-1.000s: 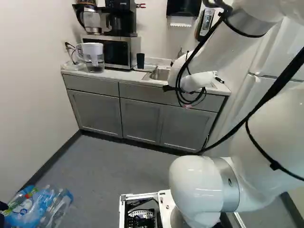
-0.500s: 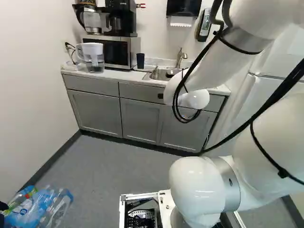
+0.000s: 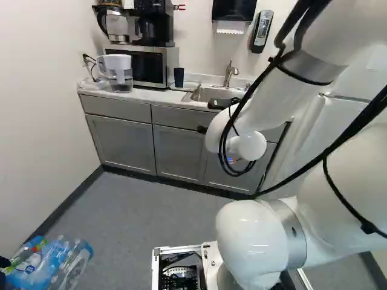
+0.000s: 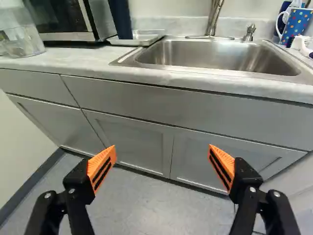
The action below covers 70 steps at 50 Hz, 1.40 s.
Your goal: Rinse the cup and place it in the tray
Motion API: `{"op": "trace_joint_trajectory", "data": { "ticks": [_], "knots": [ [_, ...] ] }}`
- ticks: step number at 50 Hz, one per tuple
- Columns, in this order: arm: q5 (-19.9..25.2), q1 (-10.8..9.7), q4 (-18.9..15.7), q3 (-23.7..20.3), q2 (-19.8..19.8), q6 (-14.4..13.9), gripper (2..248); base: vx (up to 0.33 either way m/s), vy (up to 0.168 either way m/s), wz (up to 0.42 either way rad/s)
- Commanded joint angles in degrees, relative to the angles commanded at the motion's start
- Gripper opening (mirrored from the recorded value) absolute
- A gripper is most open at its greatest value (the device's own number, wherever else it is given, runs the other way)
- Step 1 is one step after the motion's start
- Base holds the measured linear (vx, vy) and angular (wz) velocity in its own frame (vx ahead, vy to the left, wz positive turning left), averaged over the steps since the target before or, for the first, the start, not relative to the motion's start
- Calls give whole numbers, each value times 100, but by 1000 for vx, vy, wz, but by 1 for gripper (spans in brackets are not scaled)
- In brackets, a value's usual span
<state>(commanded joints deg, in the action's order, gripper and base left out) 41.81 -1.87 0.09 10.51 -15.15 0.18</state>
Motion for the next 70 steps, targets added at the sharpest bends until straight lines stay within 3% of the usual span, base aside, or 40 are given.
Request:
{"op": "trace_joint_trajectory", "data": {
  "ticks": [32,70],
  "knots": [
    [708,162,-8,-477,-74,-16,247,0,0,0],
    [819,187,-9,-551,-85,-18,247,0,0,0]
  ]
}}
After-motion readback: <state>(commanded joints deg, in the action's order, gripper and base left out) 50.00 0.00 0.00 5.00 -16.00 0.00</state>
